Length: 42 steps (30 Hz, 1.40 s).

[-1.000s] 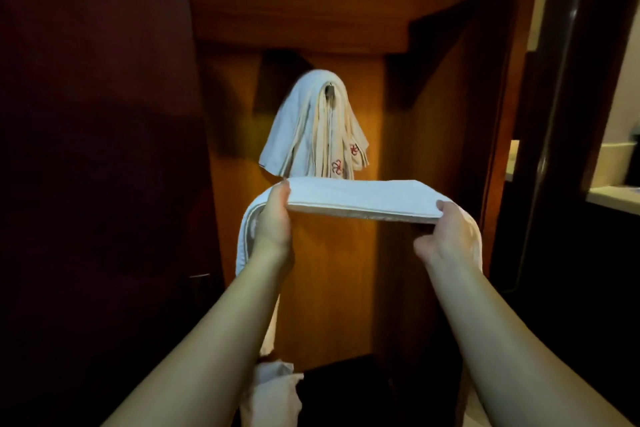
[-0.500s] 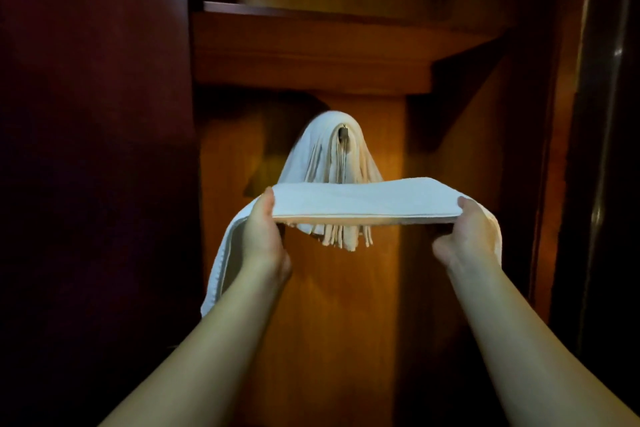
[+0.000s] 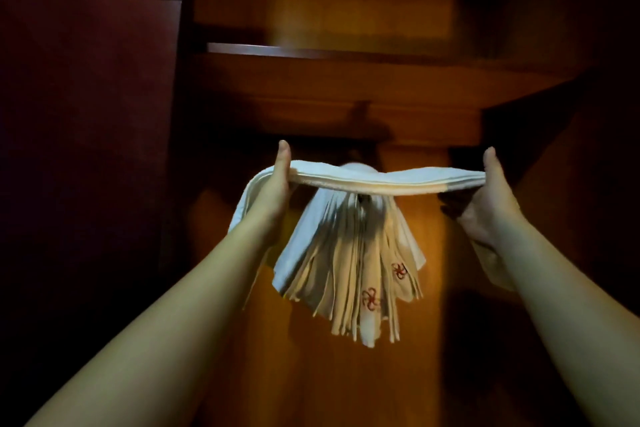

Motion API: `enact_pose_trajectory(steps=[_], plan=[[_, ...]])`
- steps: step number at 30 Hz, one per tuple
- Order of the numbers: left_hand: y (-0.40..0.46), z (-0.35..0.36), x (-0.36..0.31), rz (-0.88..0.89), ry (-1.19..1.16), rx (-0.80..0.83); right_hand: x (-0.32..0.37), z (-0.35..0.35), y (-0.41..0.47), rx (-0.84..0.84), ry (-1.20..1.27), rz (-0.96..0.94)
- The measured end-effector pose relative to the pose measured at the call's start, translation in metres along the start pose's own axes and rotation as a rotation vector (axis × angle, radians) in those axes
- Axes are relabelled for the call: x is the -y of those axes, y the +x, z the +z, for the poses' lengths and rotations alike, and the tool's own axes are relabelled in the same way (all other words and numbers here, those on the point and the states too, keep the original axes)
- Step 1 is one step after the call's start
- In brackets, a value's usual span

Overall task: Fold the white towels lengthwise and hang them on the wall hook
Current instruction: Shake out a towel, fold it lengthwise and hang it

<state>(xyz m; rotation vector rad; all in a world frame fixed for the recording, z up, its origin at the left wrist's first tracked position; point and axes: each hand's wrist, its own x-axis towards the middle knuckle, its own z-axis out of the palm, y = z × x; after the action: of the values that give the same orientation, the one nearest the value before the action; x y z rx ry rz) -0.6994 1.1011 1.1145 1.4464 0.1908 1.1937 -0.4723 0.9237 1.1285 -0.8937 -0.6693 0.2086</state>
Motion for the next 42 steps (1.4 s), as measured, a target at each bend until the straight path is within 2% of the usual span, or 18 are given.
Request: enact_pose_trajectory(steps=[3, 8, 12, 18, 23, 26, 30, 33, 37, 39, 42], plan=[[0.042, -0.004, 0.011, 0.024, 0.008, -0.013, -0.006, 0.004, 0.039, 0.039, -0.021, -0.01], [0.104, -0.001, 0.021, -0.047, 0.008, -0.043, -0.015, 0.024, 0.088, 0.075, -0.022, -0.07], [0.158, -0.003, 0.042, -0.07, 0.085, 0.005, -0.027, 0.031, 0.128, 0.097, -0.033, -0.052], [0.217, 0.002, 0.073, -0.049, 0.062, 0.033, -0.054, 0.037, 0.175, 0.144, -0.185, -0.043], [0.237, 0.005, 0.084, -0.075, 0.007, 0.099, -0.083, 0.027, 0.216, 0.117, -0.149, -0.036], [0.235, 0.007, 0.083, -0.103, -0.036, 0.062, -0.093, 0.023, 0.229, 0.129, -0.227, -0.02], [0.244, 0.003, 0.089, -0.074, 0.064, -0.023, -0.102, 0.017, 0.245, 0.153, -0.261, -0.038], [0.249, 0.007, 0.103, -0.111, 0.004, -0.02, -0.112, 0.003, 0.263, 0.173, -0.214, -0.07], [0.242, 0.013, 0.119, -0.128, -0.03, 0.033, -0.113, 0.016, 0.24, 0.099, -0.279, -0.056], [0.241, 0.016, 0.125, -0.136, -0.063, 0.093, -0.115, 0.017, 0.234, -0.01, -0.274, -0.078], [0.24, 0.019, 0.132, -0.15, -0.136, 0.06, -0.118, 0.018, 0.227, -0.119, -0.268, -0.093]])
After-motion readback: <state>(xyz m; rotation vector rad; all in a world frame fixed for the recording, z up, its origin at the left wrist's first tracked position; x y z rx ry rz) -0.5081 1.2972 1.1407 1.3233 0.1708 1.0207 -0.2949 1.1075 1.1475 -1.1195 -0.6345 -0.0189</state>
